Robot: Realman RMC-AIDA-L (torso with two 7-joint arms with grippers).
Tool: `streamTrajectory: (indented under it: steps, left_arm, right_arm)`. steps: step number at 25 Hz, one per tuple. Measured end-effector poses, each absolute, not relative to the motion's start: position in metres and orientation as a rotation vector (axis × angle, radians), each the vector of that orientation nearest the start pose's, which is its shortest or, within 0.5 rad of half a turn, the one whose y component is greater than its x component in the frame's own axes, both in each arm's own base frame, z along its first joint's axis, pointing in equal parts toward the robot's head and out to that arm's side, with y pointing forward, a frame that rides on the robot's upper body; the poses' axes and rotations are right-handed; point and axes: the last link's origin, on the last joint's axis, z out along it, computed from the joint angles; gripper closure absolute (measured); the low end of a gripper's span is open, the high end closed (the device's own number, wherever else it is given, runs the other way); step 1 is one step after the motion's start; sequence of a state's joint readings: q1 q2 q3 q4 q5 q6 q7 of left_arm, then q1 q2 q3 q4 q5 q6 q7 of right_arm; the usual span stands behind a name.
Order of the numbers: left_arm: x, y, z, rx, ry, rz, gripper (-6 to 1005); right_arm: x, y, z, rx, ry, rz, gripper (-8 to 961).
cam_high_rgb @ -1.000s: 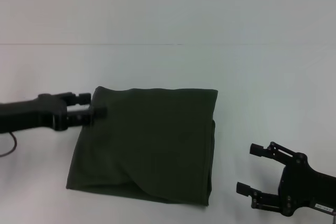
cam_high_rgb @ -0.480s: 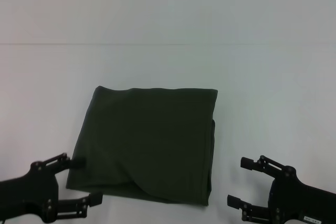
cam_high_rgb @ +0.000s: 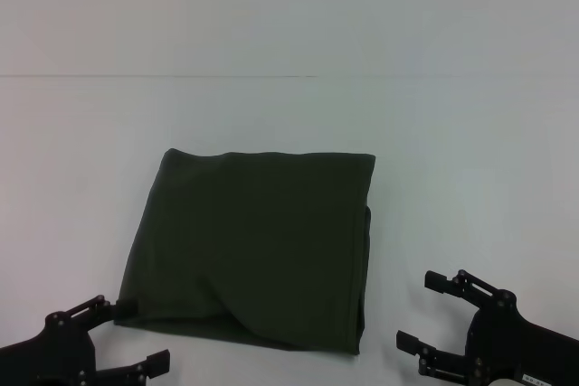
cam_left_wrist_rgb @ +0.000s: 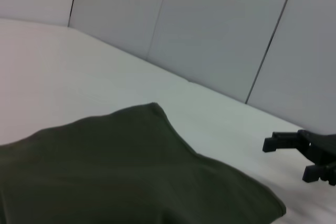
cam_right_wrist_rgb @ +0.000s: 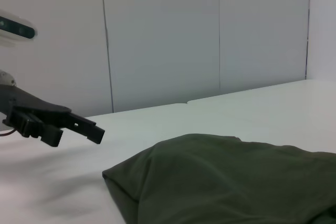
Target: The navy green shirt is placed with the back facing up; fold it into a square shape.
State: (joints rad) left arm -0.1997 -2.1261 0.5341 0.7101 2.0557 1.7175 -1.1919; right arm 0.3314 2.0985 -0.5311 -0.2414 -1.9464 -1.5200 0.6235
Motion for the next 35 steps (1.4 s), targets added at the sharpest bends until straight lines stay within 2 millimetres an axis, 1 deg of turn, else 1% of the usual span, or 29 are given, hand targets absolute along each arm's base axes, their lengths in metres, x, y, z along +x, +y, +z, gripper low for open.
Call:
streamTrajectory:
  steps: [4, 10, 35]
  left_arm:
    - [-0.341, 0.217, 0.0045, -2.582, -0.776, -0.707, 53]
    - [-0.3394, 0.2192, 0.0074, -2.566, -0.769, -0.732, 53]
    - [-0.3344, 0.2217, 0.0077, -2.573, -0.759, -0.764, 53]
  right_arm:
    - [0.3224, 0.2332, -0.0592, -2.528, 0.386, 0.779, 49]
    - [0.3228, 0.2332, -0.0591, -2.53, 0.385, 0.776, 49]
    - [0.3221, 0.233, -0.0583, -2.529, 0.382, 0.784, 49]
